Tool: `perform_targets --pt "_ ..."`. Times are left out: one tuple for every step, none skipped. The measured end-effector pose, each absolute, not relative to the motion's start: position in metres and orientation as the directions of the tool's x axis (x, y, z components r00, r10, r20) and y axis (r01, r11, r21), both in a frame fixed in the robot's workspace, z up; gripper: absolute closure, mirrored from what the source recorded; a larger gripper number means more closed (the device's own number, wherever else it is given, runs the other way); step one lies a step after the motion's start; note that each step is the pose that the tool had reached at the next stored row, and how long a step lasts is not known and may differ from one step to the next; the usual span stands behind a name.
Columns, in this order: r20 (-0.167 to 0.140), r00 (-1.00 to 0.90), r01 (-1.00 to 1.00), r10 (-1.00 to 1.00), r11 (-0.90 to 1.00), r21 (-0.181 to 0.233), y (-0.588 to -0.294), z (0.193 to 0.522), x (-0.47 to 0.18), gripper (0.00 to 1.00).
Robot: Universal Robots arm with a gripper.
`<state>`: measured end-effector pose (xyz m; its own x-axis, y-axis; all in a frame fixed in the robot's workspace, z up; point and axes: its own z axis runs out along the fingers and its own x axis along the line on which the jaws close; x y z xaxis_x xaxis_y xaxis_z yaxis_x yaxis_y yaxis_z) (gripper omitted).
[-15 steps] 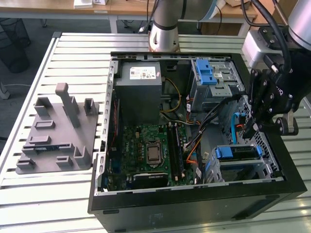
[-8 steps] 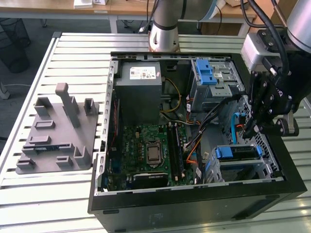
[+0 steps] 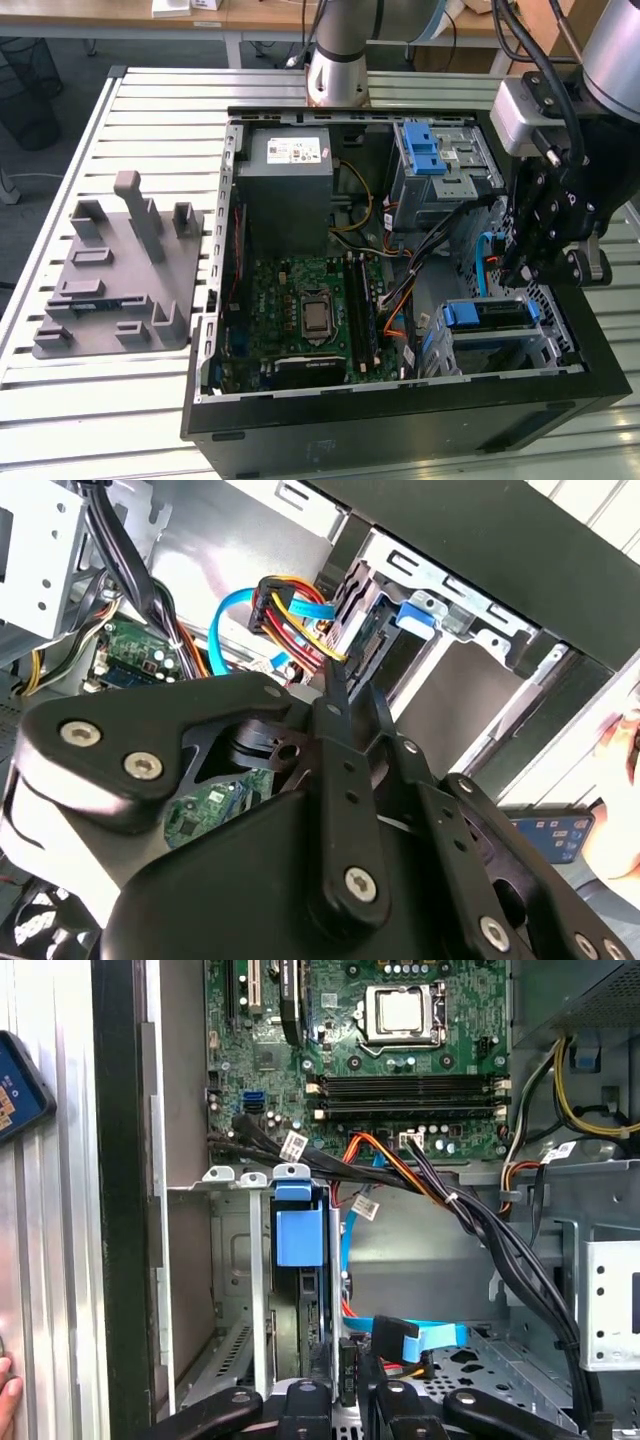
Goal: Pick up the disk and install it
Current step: 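Insert the first disk wire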
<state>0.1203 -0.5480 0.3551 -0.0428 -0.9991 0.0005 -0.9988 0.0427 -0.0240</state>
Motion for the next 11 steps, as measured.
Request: perform_targets --pt "0.0 -0.043 -0.999 -0.999 0.043 -0.027 -0.548 0.354 0.1202 0.75" --pt "0.0 -0.043 -0.999 -0.999 0.043 -0.029 -0.548 0.3529 0.1201 0.75" --pt "0.0 -0.043 -0.999 -0.999 0.043 -0.033 -0.548 0.3517 0.1199 0.75" --pt "0.0 -0.043 -0.998 -0.999 0.043 -0.036 -0.548 0.3507 0.1198 0.75" --pt "0.0 -0.043 -0.998 -0.999 0.042 -0.039 -0.548 0.3499 0.1199 0.75" --pt "0.0 -0.042 -0.998 -0.999 0.042 -0.039 -0.548 0.3498 0.1199 0.75" --pt "0.0 -0.042 -0.998 -0.999 0.042 -0.039 -0.548 0.3498 0.1199 0.76" --pt "0.0 -0.042 -0.998 -0.999 0.042 -0.039 -0.548 0.3498 0.1199 0.76" --pt "0.0 -0.042 -0.998 -0.999 0.042 -0.039 -0.548 0.3497 0.1199 0.83" --pt "0.0 -0.043 -0.998 -0.999 0.043 -0.035 -0.5481 0.3496 0.1203 0.83" --pt "0.0 -0.043 -0.999 -0.999 0.043 -0.027 -0.5481 0.3496 0.1213 0.83"
